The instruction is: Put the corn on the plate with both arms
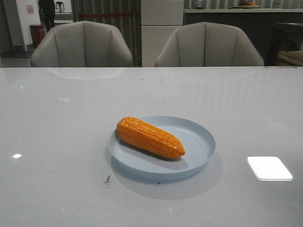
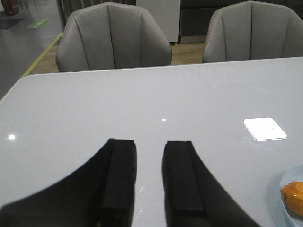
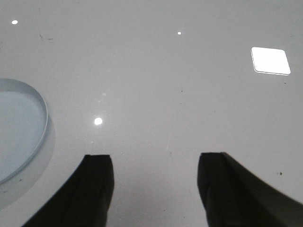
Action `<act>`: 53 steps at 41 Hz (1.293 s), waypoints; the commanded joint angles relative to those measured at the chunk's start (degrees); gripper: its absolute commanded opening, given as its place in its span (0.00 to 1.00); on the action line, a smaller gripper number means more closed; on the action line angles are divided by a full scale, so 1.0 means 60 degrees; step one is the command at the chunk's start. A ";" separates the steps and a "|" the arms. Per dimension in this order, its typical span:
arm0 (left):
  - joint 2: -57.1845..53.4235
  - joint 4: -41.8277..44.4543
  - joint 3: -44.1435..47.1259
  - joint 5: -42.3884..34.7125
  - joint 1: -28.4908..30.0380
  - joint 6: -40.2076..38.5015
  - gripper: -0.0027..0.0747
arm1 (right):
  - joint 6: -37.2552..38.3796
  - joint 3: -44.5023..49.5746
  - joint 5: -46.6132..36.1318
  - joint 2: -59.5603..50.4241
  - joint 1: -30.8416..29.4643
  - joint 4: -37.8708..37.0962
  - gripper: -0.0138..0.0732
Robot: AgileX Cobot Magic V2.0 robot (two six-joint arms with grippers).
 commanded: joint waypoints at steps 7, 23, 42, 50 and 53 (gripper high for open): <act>-0.0038 -0.0072 -0.0295 -0.0846 0.0000 -0.0061 0.35 | -0.0106 -0.0260 -0.0717 -0.0098 -0.0059 0.0096 0.73; -0.0038 -0.0072 -0.0295 -0.0809 0.0000 -0.0061 0.16 | -0.0106 -0.0260 -0.0717 -0.0098 -0.0059 0.0096 0.73; -0.0038 -0.0496 -0.0295 -0.0888 0.0000 -0.0099 0.16 | -0.0106 -0.0260 -0.0717 -0.0098 -0.0059 0.0096 0.73; -0.0268 -0.1189 -0.0277 -0.1475 0.0000 -0.0124 0.16 | -0.0106 -0.0260 -0.0717 -0.0098 -0.0059 0.0096 0.73; -0.0621 -0.0794 -0.0277 -0.1593 0.0083 -0.0213 0.16 | -0.0106 -0.0260 -0.0717 -0.0098 -0.0059 0.0096 0.73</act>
